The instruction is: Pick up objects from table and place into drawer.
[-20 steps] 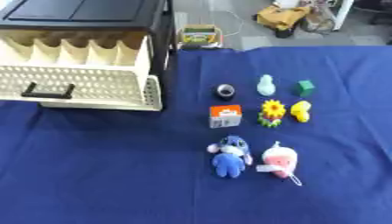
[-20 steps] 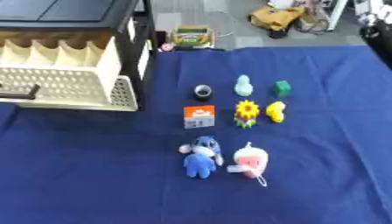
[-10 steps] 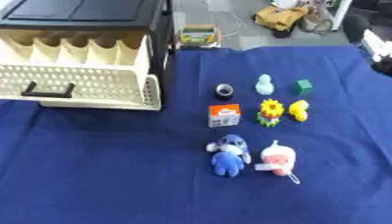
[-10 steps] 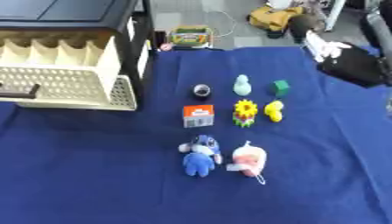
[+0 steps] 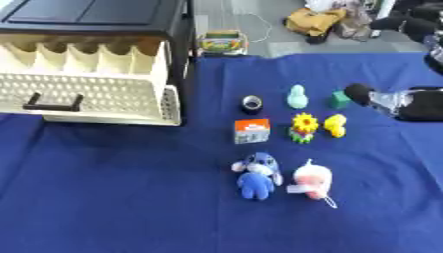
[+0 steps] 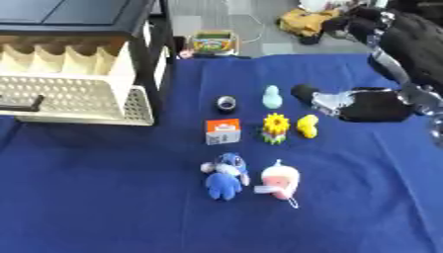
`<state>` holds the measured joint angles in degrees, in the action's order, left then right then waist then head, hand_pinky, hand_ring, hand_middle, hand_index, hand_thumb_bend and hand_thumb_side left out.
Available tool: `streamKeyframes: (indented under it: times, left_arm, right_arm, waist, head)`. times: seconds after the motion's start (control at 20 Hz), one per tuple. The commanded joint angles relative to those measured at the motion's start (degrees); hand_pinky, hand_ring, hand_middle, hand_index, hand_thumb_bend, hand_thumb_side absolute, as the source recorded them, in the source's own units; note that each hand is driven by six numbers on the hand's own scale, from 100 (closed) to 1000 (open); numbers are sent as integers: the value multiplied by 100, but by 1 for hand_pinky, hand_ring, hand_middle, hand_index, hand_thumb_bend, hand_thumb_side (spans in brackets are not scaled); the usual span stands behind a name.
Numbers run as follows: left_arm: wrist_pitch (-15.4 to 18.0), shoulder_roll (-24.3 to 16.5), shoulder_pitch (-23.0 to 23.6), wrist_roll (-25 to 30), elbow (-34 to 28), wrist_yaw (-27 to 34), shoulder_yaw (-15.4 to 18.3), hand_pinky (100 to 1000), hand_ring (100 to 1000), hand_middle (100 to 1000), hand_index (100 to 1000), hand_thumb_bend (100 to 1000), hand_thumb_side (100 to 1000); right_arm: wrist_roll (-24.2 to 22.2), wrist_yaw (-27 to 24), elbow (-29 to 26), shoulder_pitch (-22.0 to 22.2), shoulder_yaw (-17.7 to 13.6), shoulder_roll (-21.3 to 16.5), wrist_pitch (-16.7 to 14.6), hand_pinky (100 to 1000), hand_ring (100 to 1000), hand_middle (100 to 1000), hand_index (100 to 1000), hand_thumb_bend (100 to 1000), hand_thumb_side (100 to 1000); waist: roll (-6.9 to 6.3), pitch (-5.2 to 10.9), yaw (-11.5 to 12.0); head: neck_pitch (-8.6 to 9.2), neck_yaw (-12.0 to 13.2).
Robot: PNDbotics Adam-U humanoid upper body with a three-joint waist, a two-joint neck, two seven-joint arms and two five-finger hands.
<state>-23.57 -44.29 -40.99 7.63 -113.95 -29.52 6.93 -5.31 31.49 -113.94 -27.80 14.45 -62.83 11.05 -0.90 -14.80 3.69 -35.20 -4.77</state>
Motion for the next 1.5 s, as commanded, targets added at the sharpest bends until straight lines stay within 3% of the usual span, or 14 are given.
streamKeyframes:
  times: [0.05,0.1,0.45,0.9,1.15,1.5]
  left_arm:
    - [-143,-82,74,-1350,-65,424,-400,100,100,100,785,531,759]
    - [-165,-83,110,-1537,-65,527,-474,100,100,100,785,526,767]
    - [-230,-89,171,-1776,-65,722,-629,100,100,100,782,525,774]
    - [-268,-41,169,-1727,-65,733,-660,100,100,100,779,522,780]
    - [-286,-17,171,-1675,-65,726,-673,100,100,100,774,518,785]
    - [-303,8,161,-1624,-65,715,-686,100,100,100,767,511,796]
  right_arm:
    - [-890,-235,-65,-181,-93,-137,-50,770,800,750,890,649,813]
    - [-1067,-334,-65,-198,-71,-137,-46,767,801,744,891,676,748]
    - [-2058,-982,-65,-333,155,-160,18,744,777,719,934,678,590]
    - [-2944,-1268,-65,-559,485,-90,-90,728,758,697,940,554,372]
    - [-3192,-1228,-65,-656,647,12,61,738,751,712,934,555,345]
    - [-3466,-868,-65,-816,955,184,467,702,781,772,939,622,400]
  waist:
    - [6,114,-10]
    - [8,113,-12]
    - [38,106,-4]
    - [66,85,16]
    - [73,78,14]
    - [97,73,6]
  head:
    - [19,35]
    - [22,39]
    - [41,28]
    - [50,-9]
    - [64,-31]
    - [69,-55]
